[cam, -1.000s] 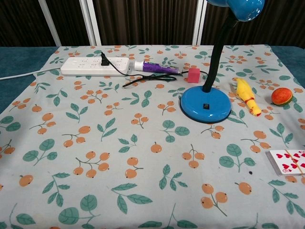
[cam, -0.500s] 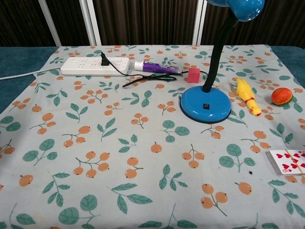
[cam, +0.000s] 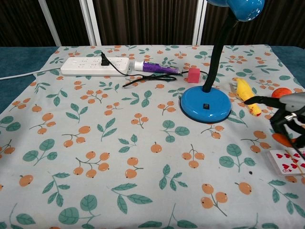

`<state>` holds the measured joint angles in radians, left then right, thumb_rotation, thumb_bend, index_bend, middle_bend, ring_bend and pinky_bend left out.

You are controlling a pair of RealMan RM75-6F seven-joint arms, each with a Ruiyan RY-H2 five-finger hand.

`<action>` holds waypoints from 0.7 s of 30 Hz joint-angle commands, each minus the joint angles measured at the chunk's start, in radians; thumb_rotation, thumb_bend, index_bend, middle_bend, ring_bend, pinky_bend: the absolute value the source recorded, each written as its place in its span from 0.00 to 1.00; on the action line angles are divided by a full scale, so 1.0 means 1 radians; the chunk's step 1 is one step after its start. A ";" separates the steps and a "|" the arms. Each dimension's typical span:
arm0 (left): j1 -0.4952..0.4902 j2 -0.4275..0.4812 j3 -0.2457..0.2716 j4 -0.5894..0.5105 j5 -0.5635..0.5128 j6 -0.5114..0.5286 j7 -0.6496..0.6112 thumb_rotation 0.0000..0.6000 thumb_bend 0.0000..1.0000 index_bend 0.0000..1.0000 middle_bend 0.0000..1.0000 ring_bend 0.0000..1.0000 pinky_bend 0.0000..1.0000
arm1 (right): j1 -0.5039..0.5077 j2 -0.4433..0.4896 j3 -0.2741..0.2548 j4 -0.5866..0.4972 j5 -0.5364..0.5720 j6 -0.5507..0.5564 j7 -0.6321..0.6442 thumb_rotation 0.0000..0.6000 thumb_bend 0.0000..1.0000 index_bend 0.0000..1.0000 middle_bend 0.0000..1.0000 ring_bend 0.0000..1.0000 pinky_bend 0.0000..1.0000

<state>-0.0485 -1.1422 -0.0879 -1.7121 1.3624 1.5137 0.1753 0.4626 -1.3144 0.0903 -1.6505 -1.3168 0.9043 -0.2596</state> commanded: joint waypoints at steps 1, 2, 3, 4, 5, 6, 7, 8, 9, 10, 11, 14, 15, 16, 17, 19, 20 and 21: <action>0.000 0.000 -0.001 0.000 -0.003 -0.001 -0.001 1.00 0.40 0.19 0.06 0.00 0.07 | 0.050 -0.060 0.033 0.007 0.086 -0.049 -0.067 1.00 0.54 0.02 0.67 0.76 1.00; 0.000 0.000 -0.001 -0.001 -0.003 -0.002 -0.001 1.00 0.40 0.19 0.06 0.00 0.07 | 0.058 -0.068 0.038 0.009 0.100 -0.053 -0.076 1.00 0.54 0.02 0.67 0.76 1.00; 0.000 0.000 -0.001 -0.001 -0.005 -0.003 -0.002 1.00 0.40 0.19 0.06 0.00 0.07 | 0.070 -0.080 0.044 0.012 0.120 -0.059 -0.091 1.00 0.54 0.02 0.67 0.76 1.00; -0.001 0.001 -0.002 -0.001 -0.007 -0.004 -0.003 1.00 0.40 0.19 0.06 0.00 0.07 | 0.082 -0.092 0.050 0.017 0.140 -0.062 -0.108 1.00 0.54 0.02 0.67 0.76 1.00; -0.001 0.001 -0.002 -0.002 -0.008 -0.005 -0.003 1.00 0.40 0.19 0.06 0.00 0.07 | 0.091 -0.102 0.054 0.020 0.158 -0.062 -0.123 1.00 0.54 0.02 0.67 0.76 1.00; -0.001 0.001 -0.002 -0.002 -0.009 -0.005 -0.004 1.00 0.40 0.19 0.06 0.00 0.07 | 0.099 -0.111 0.057 0.022 0.174 -0.061 -0.137 1.00 0.54 0.02 0.67 0.76 1.00; -0.001 0.001 -0.002 -0.001 -0.009 -0.006 -0.004 1.00 0.40 0.19 0.06 0.00 0.07 | 0.107 -0.121 0.059 0.025 0.191 -0.060 -0.150 1.00 0.54 0.02 0.67 0.76 1.00; -0.001 0.002 -0.002 -0.002 -0.010 -0.007 -0.005 1.00 0.40 0.19 0.06 0.00 0.07 | 0.114 -0.129 0.061 0.028 0.207 -0.059 -0.162 1.00 0.54 0.02 0.67 0.76 1.00; -0.001 0.002 -0.002 -0.002 -0.011 -0.007 -0.005 1.00 0.40 0.19 0.06 0.00 0.07 | 0.121 -0.136 0.062 0.030 0.223 -0.059 -0.173 1.00 0.54 0.02 0.67 0.76 1.00; -0.001 0.002 -0.002 -0.002 -0.012 -0.008 -0.005 1.00 0.40 0.19 0.06 0.00 0.07 | 0.127 -0.140 0.062 0.034 0.235 -0.061 -0.180 1.00 0.54 0.02 0.67 0.76 1.00; -0.001 0.002 -0.002 -0.002 -0.012 -0.008 -0.006 1.00 0.40 0.19 0.06 0.00 0.07 | 0.137 -0.148 0.062 0.040 0.258 -0.065 -0.193 1.00 0.54 0.02 0.67 0.76 1.00; -0.001 0.003 -0.003 -0.003 -0.014 -0.009 -0.007 1.00 0.40 0.19 0.06 0.00 0.07 | 0.158 -0.161 0.062 0.054 0.303 -0.069 -0.219 1.00 0.54 0.01 0.67 0.76 1.00; -0.001 0.003 -0.003 -0.003 -0.014 -0.009 -0.008 1.00 0.40 0.19 0.06 0.00 0.07 | 0.163 -0.164 0.061 0.057 0.315 -0.068 -0.225 1.00 0.54 0.00 0.67 0.76 1.00; -0.001 0.003 -0.003 -0.003 -0.015 -0.009 -0.008 1.00 0.40 0.19 0.06 0.00 0.07 | 0.168 -0.167 0.061 0.060 0.325 -0.066 -0.230 1.00 0.54 0.00 0.67 0.76 1.00; -0.001 0.003 -0.003 -0.003 -0.015 -0.009 -0.008 1.00 0.40 0.19 0.06 0.00 0.07 | 0.171 -0.170 0.061 0.063 0.332 -0.064 -0.233 1.00 0.54 0.00 0.67 0.77 1.00; -0.002 0.003 -0.003 -0.003 -0.015 -0.010 -0.007 1.00 0.40 0.19 0.06 0.00 0.07 | 0.178 -0.175 0.060 0.069 0.345 -0.060 -0.239 1.00 0.54 0.00 0.68 0.77 1.00; -0.002 0.003 -0.003 -0.003 -0.016 -0.010 -0.007 1.00 0.40 0.19 0.06 0.00 0.07 | 0.181 -0.177 0.060 0.070 0.350 -0.058 -0.241 1.00 0.54 0.00 0.68 0.77 1.00; -0.002 0.003 -0.003 -0.003 -0.016 -0.010 -0.007 1.00 0.40 0.19 0.06 0.00 0.07 | 0.185 -0.180 0.059 0.073 0.355 -0.055 -0.244 1.00 0.54 0.00 0.68 0.77 1.00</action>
<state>-0.0501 -1.1394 -0.0910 -1.7152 1.3463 1.5038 0.1682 0.6441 -1.4910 0.1501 -1.5807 -0.9654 0.8465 -0.5004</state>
